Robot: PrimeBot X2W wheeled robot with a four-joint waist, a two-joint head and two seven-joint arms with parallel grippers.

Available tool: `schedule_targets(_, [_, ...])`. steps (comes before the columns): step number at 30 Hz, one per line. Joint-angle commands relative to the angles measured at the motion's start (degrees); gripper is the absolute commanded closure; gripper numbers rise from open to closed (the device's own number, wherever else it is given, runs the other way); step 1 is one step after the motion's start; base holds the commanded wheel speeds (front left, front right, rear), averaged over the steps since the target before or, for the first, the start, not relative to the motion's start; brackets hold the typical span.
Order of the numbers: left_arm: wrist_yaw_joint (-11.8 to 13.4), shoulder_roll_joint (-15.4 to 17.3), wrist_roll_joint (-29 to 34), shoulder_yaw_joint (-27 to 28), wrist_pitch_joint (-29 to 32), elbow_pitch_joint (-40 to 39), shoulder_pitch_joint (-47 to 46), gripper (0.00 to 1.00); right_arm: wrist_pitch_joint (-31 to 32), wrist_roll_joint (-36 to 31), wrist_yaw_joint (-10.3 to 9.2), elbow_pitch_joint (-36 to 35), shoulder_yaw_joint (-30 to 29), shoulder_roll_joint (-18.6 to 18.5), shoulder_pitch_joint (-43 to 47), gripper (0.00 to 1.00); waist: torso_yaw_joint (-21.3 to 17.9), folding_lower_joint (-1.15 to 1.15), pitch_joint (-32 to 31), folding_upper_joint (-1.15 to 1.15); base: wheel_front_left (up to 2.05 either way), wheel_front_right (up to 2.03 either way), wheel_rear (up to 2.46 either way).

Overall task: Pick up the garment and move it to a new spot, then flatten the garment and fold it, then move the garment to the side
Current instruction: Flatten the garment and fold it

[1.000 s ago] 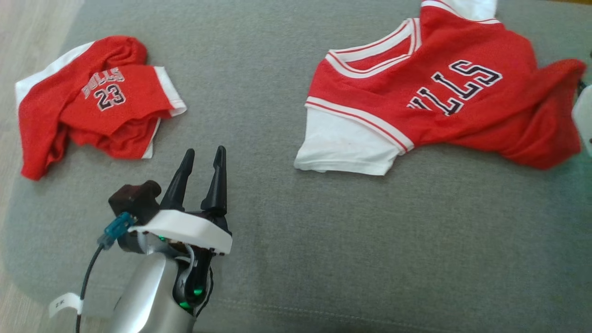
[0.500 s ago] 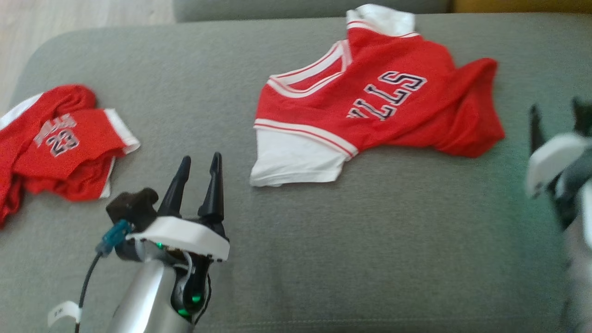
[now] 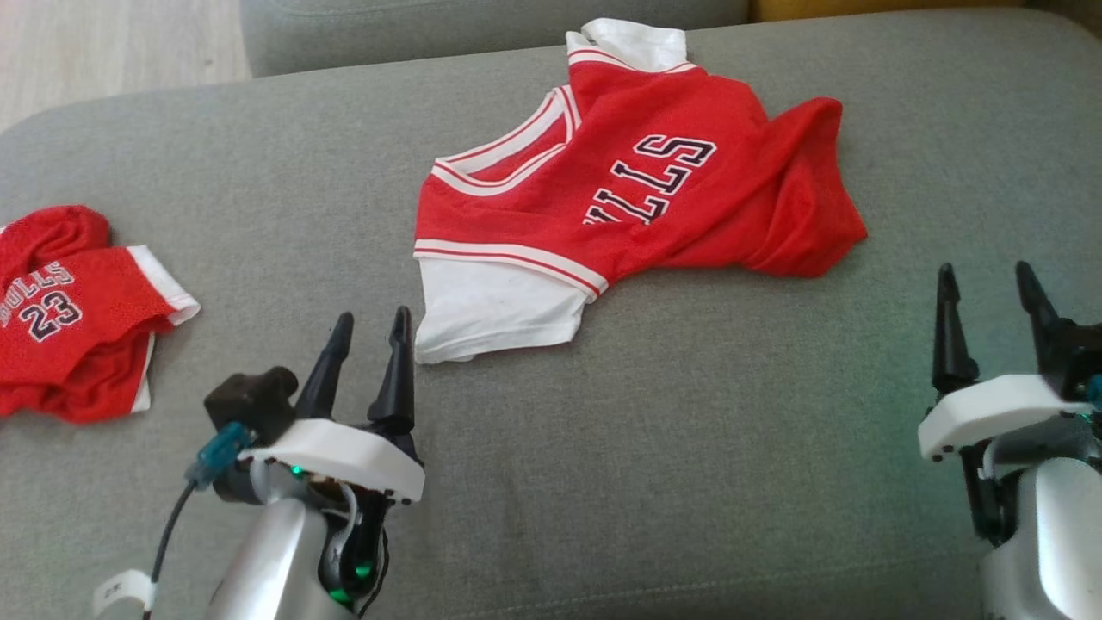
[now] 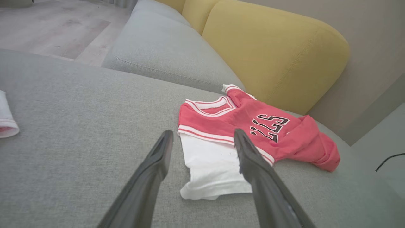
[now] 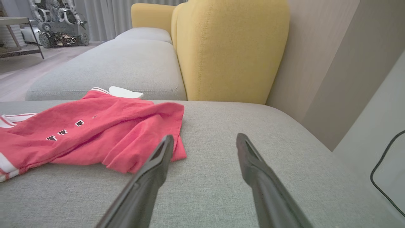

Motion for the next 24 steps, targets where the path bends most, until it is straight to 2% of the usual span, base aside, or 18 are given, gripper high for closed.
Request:
schedule_targets(1, [-0.6, 0.7, 0.7, 1.7, -0.7, -0.8, -2.2, 0.00, 0.2, 0.4, 0.11, -3.3, 2.0, 0.3, -0.4, 0.00, -0.4, 0.00, 0.2, 0.00, 0.00, 0.00, 0.00])
schedule_targets(16, [-1.0, 0.7, 2.3, -2.4, 0.7, 17.0, -9.0, 0.00, 1.0, 1.8, 0.11, -7.3, 3.1, 0.6, 1.3, 0.00, -4.1, 0.00, 0.6, 0.00, 0.00, 0.00, 0.00])
schedule_targets(24, [-0.4, 0.7, 2.1, -3.4, 2.5, 24.5, -12.9, 0.00, 0.8, 2.2, 0.11, -8.6, 3.2, 0.6, 1.3, 0.00, -5.7, 0.00, 1.3, 0.00, 0.00, 0.00, 0.00])
